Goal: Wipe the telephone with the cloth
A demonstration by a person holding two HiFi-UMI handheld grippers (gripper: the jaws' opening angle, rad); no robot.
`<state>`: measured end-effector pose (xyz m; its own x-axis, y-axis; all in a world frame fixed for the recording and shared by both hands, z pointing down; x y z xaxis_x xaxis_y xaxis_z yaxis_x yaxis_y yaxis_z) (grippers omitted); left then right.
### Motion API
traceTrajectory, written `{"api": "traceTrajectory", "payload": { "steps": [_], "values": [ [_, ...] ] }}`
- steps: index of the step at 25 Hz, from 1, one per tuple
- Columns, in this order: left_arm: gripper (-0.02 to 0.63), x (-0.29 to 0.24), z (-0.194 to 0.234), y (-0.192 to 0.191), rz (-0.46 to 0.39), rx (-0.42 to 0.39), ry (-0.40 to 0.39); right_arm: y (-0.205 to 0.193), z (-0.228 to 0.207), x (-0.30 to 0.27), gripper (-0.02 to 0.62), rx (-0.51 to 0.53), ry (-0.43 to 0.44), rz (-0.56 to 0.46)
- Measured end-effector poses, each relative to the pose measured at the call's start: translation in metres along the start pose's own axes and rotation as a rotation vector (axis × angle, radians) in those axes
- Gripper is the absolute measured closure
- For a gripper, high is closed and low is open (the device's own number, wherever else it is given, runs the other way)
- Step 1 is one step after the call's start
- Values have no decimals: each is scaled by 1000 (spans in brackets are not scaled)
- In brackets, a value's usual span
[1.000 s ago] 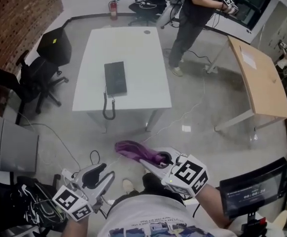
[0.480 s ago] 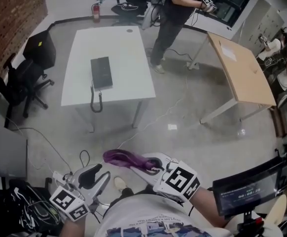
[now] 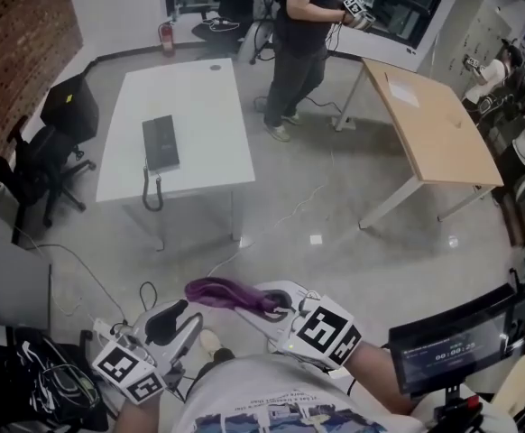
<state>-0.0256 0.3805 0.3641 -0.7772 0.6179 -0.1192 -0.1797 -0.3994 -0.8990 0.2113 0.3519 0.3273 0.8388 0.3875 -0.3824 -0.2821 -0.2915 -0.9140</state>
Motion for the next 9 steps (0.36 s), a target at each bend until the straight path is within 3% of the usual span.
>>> {"api": "traceTrajectory", "payload": {
  "steps": [9],
  "values": [
    [448,-34,-60,-15,-24,-1,37,-27,-21,60,512,-15,16,-13]
  ]
}}
Point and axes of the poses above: the fingertips, and each gripper's own axes: x backward along the fingers, z to its left, y out of its top, the point moved 10 cm from there along x, backward along the fingers, and after that the axes turned 4 degrees about -z, right-handed, at the moved point
